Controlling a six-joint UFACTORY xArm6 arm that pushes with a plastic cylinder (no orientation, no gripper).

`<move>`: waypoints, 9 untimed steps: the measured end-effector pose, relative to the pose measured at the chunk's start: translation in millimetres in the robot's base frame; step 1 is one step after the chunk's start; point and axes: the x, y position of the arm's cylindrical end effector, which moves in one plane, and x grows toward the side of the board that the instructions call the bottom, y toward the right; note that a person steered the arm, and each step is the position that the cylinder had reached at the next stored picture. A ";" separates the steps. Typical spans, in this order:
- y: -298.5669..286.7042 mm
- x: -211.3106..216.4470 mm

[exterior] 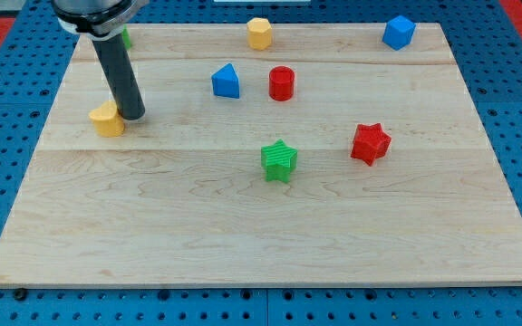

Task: Slide yellow heart to the center left

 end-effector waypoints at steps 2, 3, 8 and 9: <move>-0.5 8.5; 7.1 20.3; -22.4 22.1; -18.4 22.1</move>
